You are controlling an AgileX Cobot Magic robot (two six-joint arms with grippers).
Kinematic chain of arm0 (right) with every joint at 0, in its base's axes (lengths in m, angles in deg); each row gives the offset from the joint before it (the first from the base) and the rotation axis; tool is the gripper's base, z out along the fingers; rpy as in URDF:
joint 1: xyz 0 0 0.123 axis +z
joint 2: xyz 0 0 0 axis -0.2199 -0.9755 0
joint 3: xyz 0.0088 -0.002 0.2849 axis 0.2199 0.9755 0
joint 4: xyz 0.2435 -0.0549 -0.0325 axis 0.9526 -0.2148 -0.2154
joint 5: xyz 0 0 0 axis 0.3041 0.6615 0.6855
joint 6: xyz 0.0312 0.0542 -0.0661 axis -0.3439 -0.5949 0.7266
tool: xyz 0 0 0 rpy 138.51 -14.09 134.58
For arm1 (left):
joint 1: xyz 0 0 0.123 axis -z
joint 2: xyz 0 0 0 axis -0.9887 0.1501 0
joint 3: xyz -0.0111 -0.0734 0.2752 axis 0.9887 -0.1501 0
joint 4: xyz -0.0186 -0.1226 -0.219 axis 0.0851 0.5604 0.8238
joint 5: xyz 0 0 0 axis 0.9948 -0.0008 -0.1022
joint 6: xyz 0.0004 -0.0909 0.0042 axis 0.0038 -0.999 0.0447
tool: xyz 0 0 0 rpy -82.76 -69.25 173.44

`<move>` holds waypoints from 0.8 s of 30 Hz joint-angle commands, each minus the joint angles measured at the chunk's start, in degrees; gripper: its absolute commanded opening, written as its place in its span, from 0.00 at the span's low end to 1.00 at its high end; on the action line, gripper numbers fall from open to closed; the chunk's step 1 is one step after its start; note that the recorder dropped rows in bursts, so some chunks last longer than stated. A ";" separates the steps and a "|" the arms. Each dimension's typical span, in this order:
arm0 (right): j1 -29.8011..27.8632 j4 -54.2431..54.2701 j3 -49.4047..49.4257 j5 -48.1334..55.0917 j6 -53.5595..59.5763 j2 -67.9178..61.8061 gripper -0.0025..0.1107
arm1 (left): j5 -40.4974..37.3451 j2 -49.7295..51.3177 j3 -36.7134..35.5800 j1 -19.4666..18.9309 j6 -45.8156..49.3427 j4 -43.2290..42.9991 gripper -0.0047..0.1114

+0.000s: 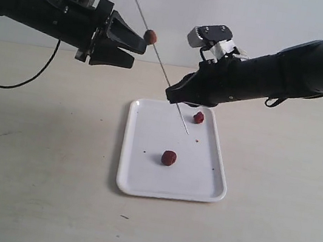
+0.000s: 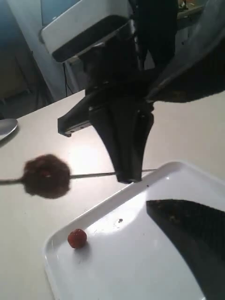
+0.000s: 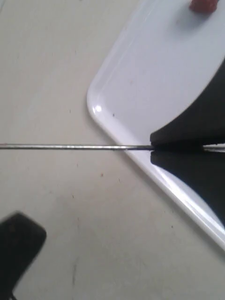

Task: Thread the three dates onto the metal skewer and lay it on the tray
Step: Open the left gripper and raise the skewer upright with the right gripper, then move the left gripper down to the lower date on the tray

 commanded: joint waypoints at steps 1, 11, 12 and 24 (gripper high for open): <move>-0.26 -1.90 -0.03 -3.96 -6.32 0.84 0.02 | -0.14 -0.12 -0.26 -0.08 4.37 -0.38 0.56; -6.53 -18.06 -0.03 -2.97 -22.30 3.74 0.02 | -0.14 -0.12 -0.26 1.32 10.37 -9.77 0.55; -7.06 -20.20 -0.03 -2.88 -24.37 3.97 0.02 | -0.14 -0.12 -0.26 1.86 11.02 -10.12 0.55; -11.04 -32.18 -0.03 -1.02 -32.90 4.58 0.02 | 15.87 -0.38 -0.06 20.69 18.76 -47.51 0.55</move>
